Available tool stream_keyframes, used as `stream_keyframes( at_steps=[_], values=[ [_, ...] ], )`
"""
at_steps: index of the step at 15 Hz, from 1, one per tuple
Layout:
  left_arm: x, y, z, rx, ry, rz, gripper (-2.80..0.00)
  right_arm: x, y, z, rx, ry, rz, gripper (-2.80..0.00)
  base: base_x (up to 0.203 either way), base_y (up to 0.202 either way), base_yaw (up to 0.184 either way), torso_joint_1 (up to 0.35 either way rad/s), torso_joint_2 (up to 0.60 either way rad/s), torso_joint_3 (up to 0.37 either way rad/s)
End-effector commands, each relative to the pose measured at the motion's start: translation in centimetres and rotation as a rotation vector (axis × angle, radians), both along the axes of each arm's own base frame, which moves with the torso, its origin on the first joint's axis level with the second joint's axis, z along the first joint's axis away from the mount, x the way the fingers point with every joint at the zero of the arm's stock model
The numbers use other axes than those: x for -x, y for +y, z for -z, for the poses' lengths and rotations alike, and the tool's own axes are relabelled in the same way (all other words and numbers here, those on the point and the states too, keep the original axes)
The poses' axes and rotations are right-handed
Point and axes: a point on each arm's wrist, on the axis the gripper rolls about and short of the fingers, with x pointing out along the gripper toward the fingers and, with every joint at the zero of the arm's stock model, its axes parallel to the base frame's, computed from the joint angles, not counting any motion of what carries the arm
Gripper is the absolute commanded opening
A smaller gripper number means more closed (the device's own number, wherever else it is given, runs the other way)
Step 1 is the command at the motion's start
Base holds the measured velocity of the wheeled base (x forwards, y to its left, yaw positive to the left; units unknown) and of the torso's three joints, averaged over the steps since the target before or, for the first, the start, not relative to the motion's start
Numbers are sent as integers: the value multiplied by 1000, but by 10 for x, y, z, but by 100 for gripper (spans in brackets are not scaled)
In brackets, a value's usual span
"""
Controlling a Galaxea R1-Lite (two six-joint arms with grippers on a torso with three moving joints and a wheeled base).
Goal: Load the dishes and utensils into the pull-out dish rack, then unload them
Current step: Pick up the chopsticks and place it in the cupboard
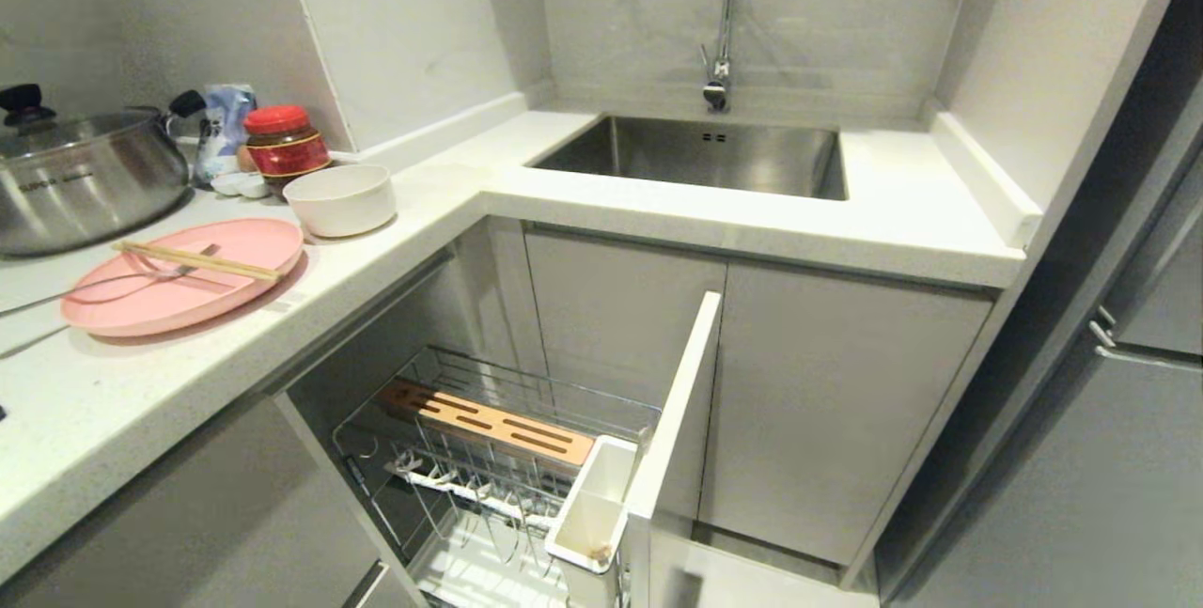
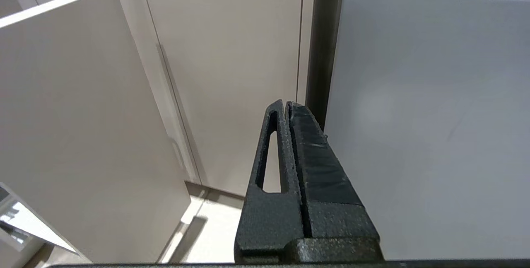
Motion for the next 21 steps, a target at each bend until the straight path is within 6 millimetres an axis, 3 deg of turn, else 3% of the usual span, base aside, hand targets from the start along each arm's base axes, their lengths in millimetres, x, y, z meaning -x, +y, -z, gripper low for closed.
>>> stream_keyframes(
  at_steps=[1,21],
  values=[
    [-1,0,3,0,15,0,-280,-2,0,7,0,26,0,-280,0,0,0,5,0,-188],
    [-1,0,3,-4,15,3,-280,-2,0,7,0,26,0,-280,0,0,0,4,3,-198]
  ],
)
